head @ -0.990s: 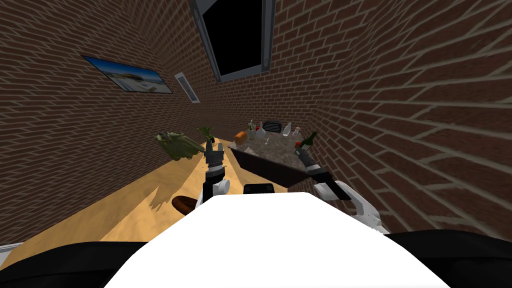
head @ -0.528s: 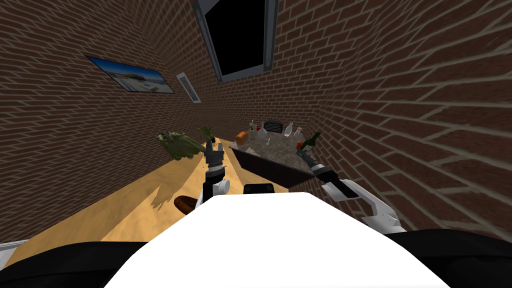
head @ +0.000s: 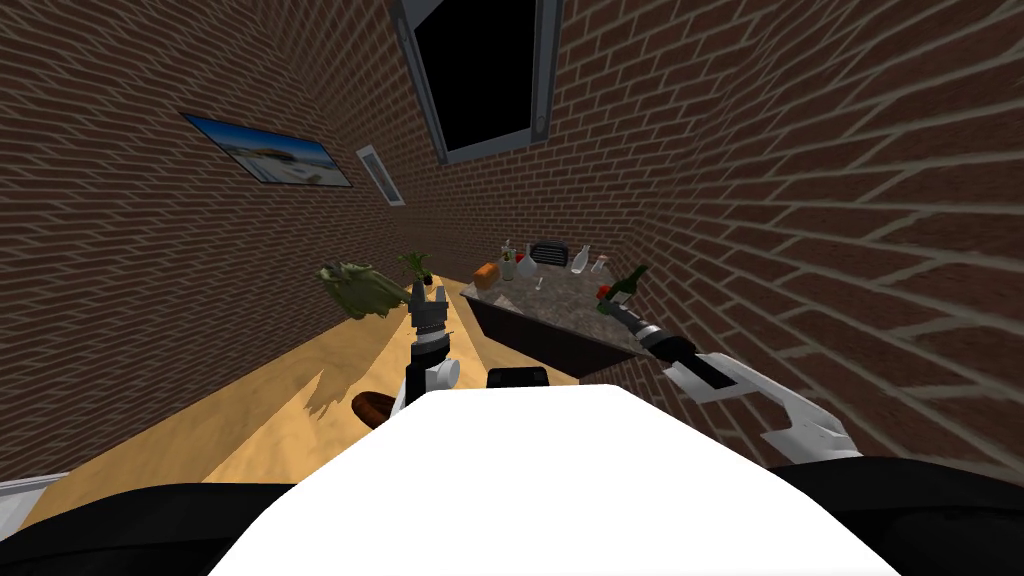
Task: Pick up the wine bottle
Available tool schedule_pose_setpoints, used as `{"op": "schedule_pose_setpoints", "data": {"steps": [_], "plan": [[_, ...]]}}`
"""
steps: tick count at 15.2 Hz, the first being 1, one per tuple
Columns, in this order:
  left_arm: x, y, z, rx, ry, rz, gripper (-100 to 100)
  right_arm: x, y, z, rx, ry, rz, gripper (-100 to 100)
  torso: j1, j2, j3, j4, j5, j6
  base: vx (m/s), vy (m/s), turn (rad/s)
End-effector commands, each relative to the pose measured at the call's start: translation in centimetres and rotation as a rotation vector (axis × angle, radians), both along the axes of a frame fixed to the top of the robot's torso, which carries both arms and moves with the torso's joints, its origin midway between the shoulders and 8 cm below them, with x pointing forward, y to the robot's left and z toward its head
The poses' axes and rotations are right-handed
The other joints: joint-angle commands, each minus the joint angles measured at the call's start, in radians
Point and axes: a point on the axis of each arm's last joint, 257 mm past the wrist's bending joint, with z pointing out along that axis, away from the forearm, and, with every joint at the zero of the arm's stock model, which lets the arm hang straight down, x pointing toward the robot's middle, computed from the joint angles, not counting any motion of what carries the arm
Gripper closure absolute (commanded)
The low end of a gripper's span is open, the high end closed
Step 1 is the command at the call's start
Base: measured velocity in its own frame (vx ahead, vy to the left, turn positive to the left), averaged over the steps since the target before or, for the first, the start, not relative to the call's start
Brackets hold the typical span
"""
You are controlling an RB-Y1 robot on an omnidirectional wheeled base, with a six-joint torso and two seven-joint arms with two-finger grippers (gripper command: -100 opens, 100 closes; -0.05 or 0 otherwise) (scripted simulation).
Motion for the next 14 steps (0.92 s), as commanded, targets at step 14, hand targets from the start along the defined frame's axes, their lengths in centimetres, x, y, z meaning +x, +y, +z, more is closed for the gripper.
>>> {"op": "schedule_pose_setpoints", "data": {"steps": [14], "plan": [[0.0,0.0,0.0,0.0,0.0,0.0,0,0.7,-10.0,0.8,-0.33,0.185,-0.107,-100,-0.006,0.001,0.0,0.0,0.002,0.0,0.007,0.001,0.023]]}}
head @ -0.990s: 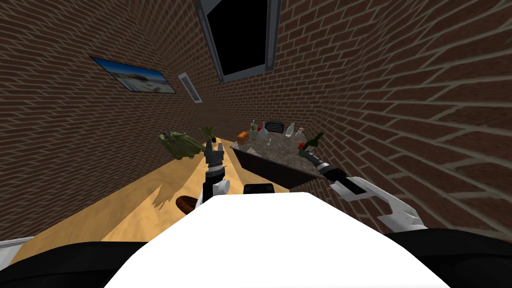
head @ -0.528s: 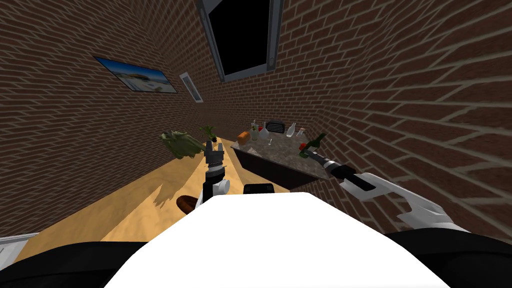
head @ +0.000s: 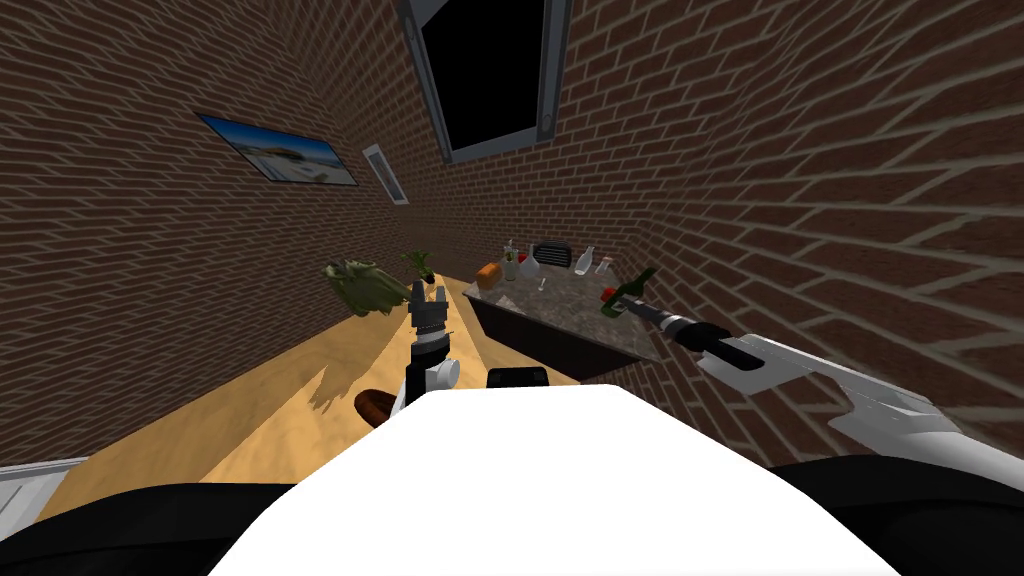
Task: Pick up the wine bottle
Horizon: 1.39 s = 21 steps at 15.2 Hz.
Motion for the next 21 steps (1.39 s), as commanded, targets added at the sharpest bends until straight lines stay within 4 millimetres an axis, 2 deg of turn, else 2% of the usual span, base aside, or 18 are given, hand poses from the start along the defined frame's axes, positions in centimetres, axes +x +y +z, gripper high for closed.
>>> {"op": "schedule_pose_setpoints", "data": {"steps": [1,2,5,7,14,16,17,19,20,21], "plan": [[0.0,0.0,0.0,0.0,0.0,0.0,0,0.3,-1.7,0.6,-0.056,0.023,-0.019,-100,0.0,0.0,0.0,0.0,0.0,0.0,0.009,0.001,0.029],[0.0,0.0,0.0,0.0,0.0,0.0,0,0.4,-2.7,1.0,-0.086,0.035,-0.035,-100,0.0,0.0,0.0,0.0,0.0,0.0,0.012,0.001,0.04],[0.0,0.0,0.0,0.0,0.0,0.0,0,0.7,-3.6,1.6,-0.124,0.047,-0.042,-100,-0.001,-0.001,0.0,0.0,0.0,0.0,0.017,0.0,0.022],[0.0,0.0,0.0,0.0,0.0,0.0,0,1.1,-5.1,2.6,-0.182,0.064,-0.061,-100,-0.001,-0.001,-0.001,0.0,0.0,0.0,0.031,0.0,0.007],[0.0,0.0,0.0,0.0,0.0,0.0,0,2.0,-7.3,4.9,-0.281,0.084,-0.09,-100,-0.003,-0.003,-0.002,-0.001,-0.001,0.0,0.037,-0.017,0.036],[0.0,0.0,0.0,0.0,0.0,0.0,0,1.8,-6.6,3.1,-0.262,0.097,-0.103,-100,-0.002,-0.002,-0.001,-0.001,-0.001,0.0,0.017,-0.028,-0.08],[0.0,0.0,0.0,0.0,0.0,0.0,0,2.2,-6.2,3.0,-0.263,0.095,-0.093,-100,-0.003,-0.001,-0.001,0.0,-0.001,0.001,0.011,-0.049,-0.227],[0.0,0.0,0.0,0.0,0.0,0.0,0,3.1,-5.8,4.1,-0.262,0.067,-0.087,-100,-0.004,0.0,0.0,0.0,-0.001,0.0,0.001,-0.032,-0.051],[0.0,0.0,0.0,0.0,0.0,0.0,0,2.8,-5.4,2.3,-0.249,0.095,-0.103,-100,-0.003,0.0,0.0,0.0,-0.001,0.0,0.001,-0.048,-0.159],[0.0,0.0,0.0,0.0,0.0,0.0,0,3.2,-4.9,2.3,-0.256,0.093,-0.091,-100,-0.004,0.001,0.001,0.0,-0.002,0.001,0.006,-0.056,-0.179]]}}
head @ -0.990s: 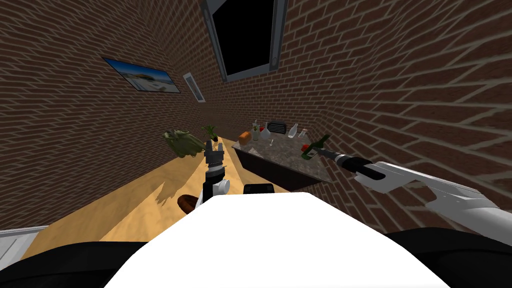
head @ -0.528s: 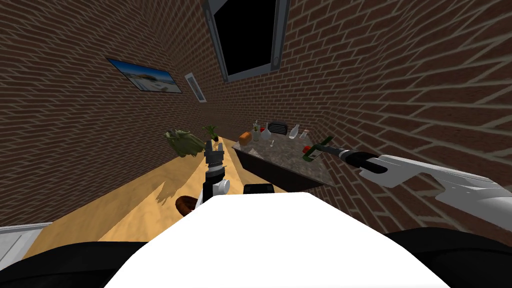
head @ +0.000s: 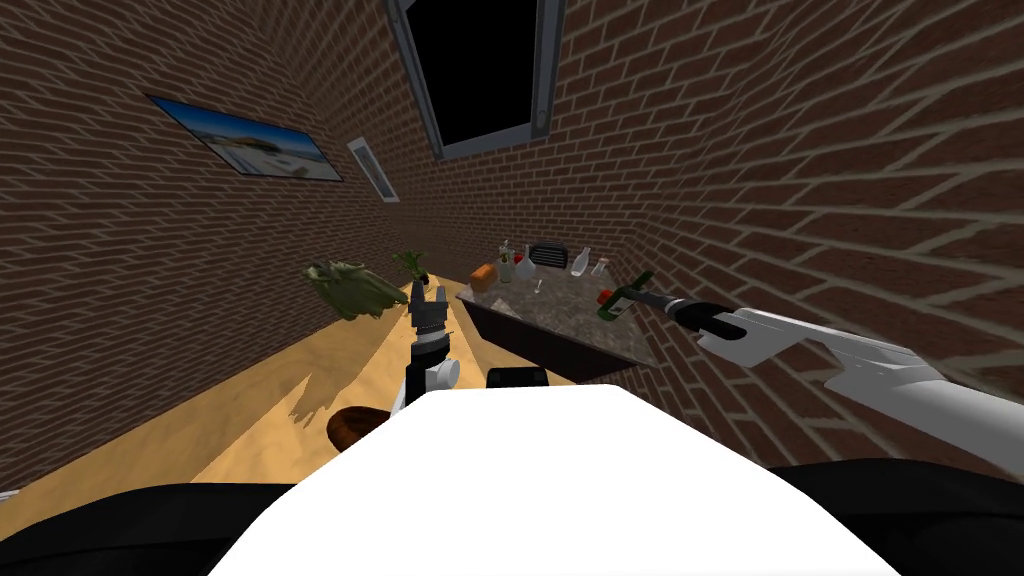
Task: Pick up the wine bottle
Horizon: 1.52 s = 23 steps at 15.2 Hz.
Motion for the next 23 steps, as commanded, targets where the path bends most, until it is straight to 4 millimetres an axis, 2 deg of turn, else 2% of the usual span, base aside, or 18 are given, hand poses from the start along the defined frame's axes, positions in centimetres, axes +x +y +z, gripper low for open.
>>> {"op": "schedule_pose_setpoints", "data": {"steps": [1,3,4,5,7,8,9,10,11,12,13,14,17,18,20,21,22,23], "plan": [[0.0,0.0,0.0,0.0,0.0,0.0,0,0.8,0.7,-0.1,-0.002,-0.005,0.009,-100,0.0,0.0,0.0,0.0,0.0,0.0,0.008,-0.033,-0.087],[0.0,0.0,0.0,0.0,0.0,0.0,0,1.5,1.1,0.8,-0.002,-0.027,0.016,-100,-0.001,0.001,0.001,0.0,-0.001,-0.001,0.002,-0.01,-0.003],[0.0,0.0,0.0,0.0,0.0,0.0,0,1.3,1.6,-1.0,0.008,0.003,0.001,-100,-0.001,0.002,0.001,0.001,-0.001,-0.001,0.006,-0.035,-0.165],[0.0,0.0,0.0,0.0,0.0,0.0,0,1.7,2.1,-1.0,0.005,0.002,0.014,-100,-0.002,0.002,0.001,0.001,-0.001,0.0,0.012,-0.047,-0.203],[0.0,0.0,0.0,0.0,0.0,0.0,0,3.1,2.9,0.5,0.006,-0.034,0.03,-100,-0.006,0.004,0.003,0.001,-0.003,0.001,0.004,-0.026,-0.062],[0.0,0.0,0.0,0.0,0.0,0.0,0,3.1,2.9,0.5,0.006,-0.034,0.03,-100,-0.006,0.005,0.003,0.002,-0.003,0.001,-0.002,-0.01,0.022],[0.0,0.0,0.0,0.0,0.0,0.0,0,3.0,3.7,-1.3,0.016,-0.001,0.021,-100,-0.006,0.005,0.004,0.002,-0.003,0.001,0.004,-0.033,-0.194],[0.0,0.0,0.0,0.0,0.0,0.0,0,3.3,4.1,-1.3,0.012,-0.002,0.031,-100,-0.007,0.006,0.004,0.002,-0.004,0.003,0.01,-0.046,-0.22],[0.0,0.0,0.0,0.0,0.0,0.0,0,3.8,4.6,-1.0,0.014,-0.011,0.041,-100,-0.01,0.008,0.005,0.003,-0.006,0.004,0.011,-0.037,-0.085],[0.0,0.0,0.0,0.0,0.0,0.0,0,4.6,5.0,0.2,0.013,-0.036,0.05,-100,-0.012,0.008,0.005,0.002,-0.007,0.003,0.003,-0.02,0.009],[0.0,0.0,0.0,0.0,0.0,0.0,0,4.3,5.9,-2.1,0.024,0.008,0.044,-100,-0.013,0.007,0.005,0.002,-0.007,0.002,0.006,-0.04,-0.174],[0.0,0.0,0.0,0.0,0.0,0.0,0,4.7,6.5,-2.1,0.019,0.008,0.059,-100,-0.014,0.007,0.005,0.002,-0.008,0.004,0.008,-0.052,-0.211],[0.0,0.0,0.0,0.0,0.0,0.0,0,6.3,7.4,0.1,0.018,-0.038,0.078,-100,-0.018,0.009,0.005,0.002,-0.01,0.003,0.005,-0.024,-0.016],[0.0,0.0,0.0,0.0,0.0,0.0,0,6.2,8.7,-1.9,0.026,0.005,0.081,-100,-0.017,0.009,0.006,0.002,-0.01,0.003,0.008,-0.03,-0.139],[0.0,0.0,0.0,0.0,0.0,0.0,0,7.1,9.6,-1.3,0.021,-0.007,0.101,-100,-0.02,0.01,0.006,0.003,-0.012,0.006,0.01,-0.038,-0.167],[0.0,0.0,0.0,0.0,0.0,0.0,0,7.8,10.0,-0.2,0.02,-0.03,0.11,-100,-0.022,0.01,0.007,0.003,-0.012,0.005,0.006,-0.021,-0.021],[0.0,0.0,0.0,0.0,0.0,0.0,0,7.7,11.4,-2.3,0.03,0.016,0.116,-100,-0.022,0.011,0.007,0.003,-0.012,0.005,0.013,-0.05,-0.149],[0.0,0.0,0.0,0.0,0.0,0.0,0,8.2,12.2,-2.0,0.021,0.012,0.136,-100,-0.023,0.011,0.007,0.003,-0.013,0.006,0.024,-0.061,-0.198]]}}
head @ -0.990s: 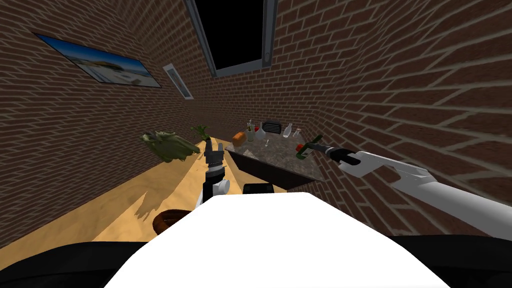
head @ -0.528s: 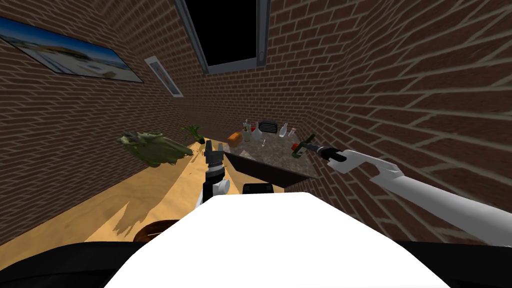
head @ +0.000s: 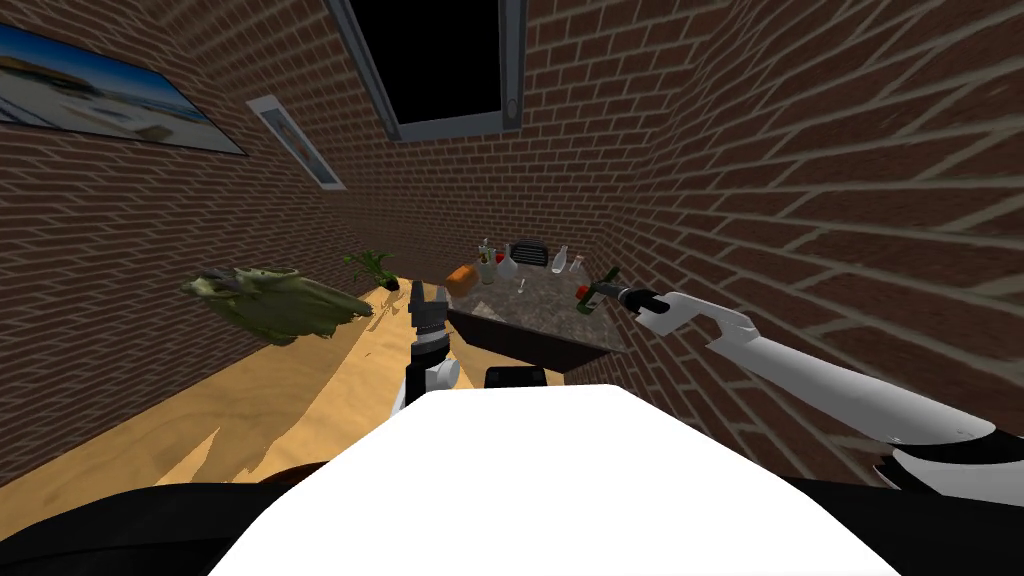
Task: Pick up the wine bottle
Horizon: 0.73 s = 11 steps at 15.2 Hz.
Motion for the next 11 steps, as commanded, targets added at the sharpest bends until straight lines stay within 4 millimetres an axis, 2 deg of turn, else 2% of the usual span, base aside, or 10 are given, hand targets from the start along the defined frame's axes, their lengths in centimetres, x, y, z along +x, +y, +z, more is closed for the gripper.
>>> {"op": "schedule_pose_setpoints", "data": {"steps": [1,3,4,6,8,9,11], "plan": [[0.0,0.0,0.0,0.0,0.0,0.0,0,0.9,1.4,0.3,-0.006,-0.005,0.024,-100,0.0,0.0,0.0,0.0,0.0,0.0,0.015,-0.037,-0.107],[0.0,0.0,0.0,0.0,0.0,0.0,0,1.7,1.9,1.5,-0.006,-0.03,0.033,-100,-0.001,0.001,0.0,0.0,-0.001,-0.002,0.0,-0.011,0.009],[0.0,0.0,0.0,0.0,0.0,0.0,0,1.7,3.6,-0.3,-0.004,0.014,0.048,-100,-0.001,0.001,0.001,0.0,-0.001,-0.002,0.001,-0.026,-0.176],[0.0,0.0,0.0,0.0,0.0,0.0,0,2.4,4.6,0.4,-0.013,0.002,0.071,-100,-0.004,0.002,0.001,0.0,-0.003,0.0,0.012,-0.036,-0.159],[0.0,0.0,0.0,0.0,0.0,0.0,0,3.2,5.1,1.8,-0.014,-0.025,0.081,-100,-0.005,0.002,0.001,0.0,-0.004,-0.002,0.006,-0.017,0.012],[0.0,0.0,0.0,0.0,0.0,0.0,0,3.1,6.9,0.1,-0.015,0.021,0.101,-100,-0.005,0.002,0.001,0.0,-0.003,-0.002,0.019,-0.038,-0.146],[0.0,0.0,0.0,0.0,0.0,0.0,0,3.9,8.0,1.0,-0.026,0.005,0.126,-100,-0.009,0.002,0.0,-0.002,-0.006,0.0,0.019,-0.043,-0.18]]}}
